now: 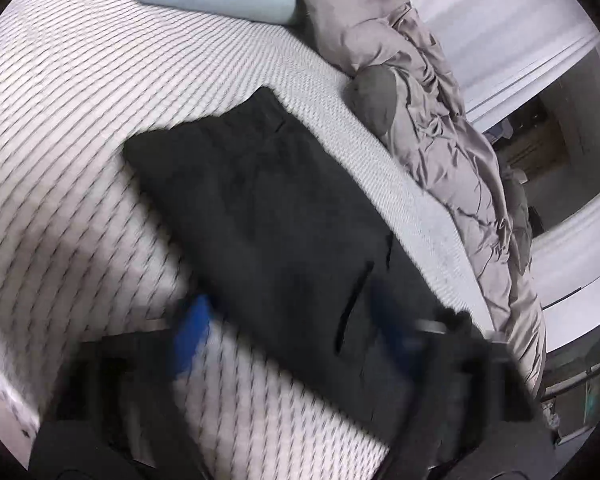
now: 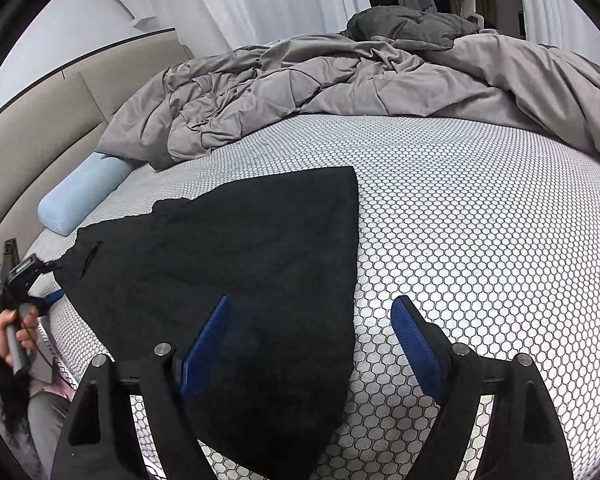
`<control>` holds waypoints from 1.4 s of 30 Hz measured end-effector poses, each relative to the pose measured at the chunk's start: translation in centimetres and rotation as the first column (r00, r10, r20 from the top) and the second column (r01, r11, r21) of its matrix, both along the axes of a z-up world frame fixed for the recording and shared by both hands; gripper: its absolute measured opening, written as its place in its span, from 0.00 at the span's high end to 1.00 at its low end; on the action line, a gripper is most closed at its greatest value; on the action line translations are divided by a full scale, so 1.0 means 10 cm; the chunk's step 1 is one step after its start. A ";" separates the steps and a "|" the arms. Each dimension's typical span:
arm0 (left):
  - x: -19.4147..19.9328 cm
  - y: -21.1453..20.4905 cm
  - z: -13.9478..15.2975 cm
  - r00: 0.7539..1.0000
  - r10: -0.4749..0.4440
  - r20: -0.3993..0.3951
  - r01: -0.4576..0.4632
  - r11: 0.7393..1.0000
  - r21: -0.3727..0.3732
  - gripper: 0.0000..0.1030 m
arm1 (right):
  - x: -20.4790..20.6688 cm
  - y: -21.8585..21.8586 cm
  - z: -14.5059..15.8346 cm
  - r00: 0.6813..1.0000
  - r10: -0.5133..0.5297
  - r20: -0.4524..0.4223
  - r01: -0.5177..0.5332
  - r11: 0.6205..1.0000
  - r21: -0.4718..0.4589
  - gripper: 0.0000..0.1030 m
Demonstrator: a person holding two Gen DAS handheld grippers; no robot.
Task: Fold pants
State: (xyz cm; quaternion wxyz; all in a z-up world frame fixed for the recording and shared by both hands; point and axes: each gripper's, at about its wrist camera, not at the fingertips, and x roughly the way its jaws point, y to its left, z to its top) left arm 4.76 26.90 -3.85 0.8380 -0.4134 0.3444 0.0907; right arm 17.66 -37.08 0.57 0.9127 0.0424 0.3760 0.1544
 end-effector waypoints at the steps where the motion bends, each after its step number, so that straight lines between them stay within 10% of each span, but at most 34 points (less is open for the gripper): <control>1: 0.11 0.01 0.00 0.999 -0.006 -0.039 0.007 0.999 0.034 0.92 | 0.00 0.01 0.00 1.000 0.002 -0.001 -0.002 1.000 -0.006 0.19; 10: 0.20 -0.76 1.03 0.991 -0.117 0.066 0.085 0.928 0.362 0.98 | -0.04 -0.09 0.09 0.999 -0.015 0.032 0.014 1.000 0.009 0.19; 14: 0.17 -1.73 1.67 0.928 -0.342 0.144 0.233 0.839 0.492 0.98 | -0.05 -0.11 0.09 0.999 -0.021 0.031 0.021 1.000 0.015 0.19; 17: 0.15 -2.70 1.83 0.801 -0.575 0.165 0.415 0.732 0.540 0.96 | -0.08 -0.13 0.10 0.999 -0.024 0.039 0.024 1.000 0.017 0.19; 21: 0.33 -3.89 1.34 0.558 -0.830 0.028 0.729 0.505 0.462 0.49 | -0.09 -0.22 0.10 0.997 -0.058 0.048 0.058 0.998 -0.005 0.19; 26: 0.26 -4.25 0.59 0.443 -0.886 -0.139 0.861 0.377 0.340 0.50 | -0.05 -0.44 0.06 0.990 -0.138 0.016 0.137 0.989 0.049 0.19; 30: 0.02 -3.89 0.75 0.458 -0.888 -0.048 0.832 0.409 0.374 0.49 | -0.04 -0.44 0.08 0.994 -0.109 0.011 0.108 0.990 0.090 0.19; 37: 0.57 -3.14 0.87 0.715 -0.699 0.004 0.628 0.645 0.436 0.46 | 0.08 -0.14 -0.03 0.995 0.067 -0.071 -0.047 0.965 0.257 0.32; 42: 0.82 -2.73 0.38 0.777 -0.630 0.009 0.610 0.756 0.239 0.46 | 0.15 0.03 -0.19 0.969 0.194 -0.155 -0.126 0.922 0.367 0.49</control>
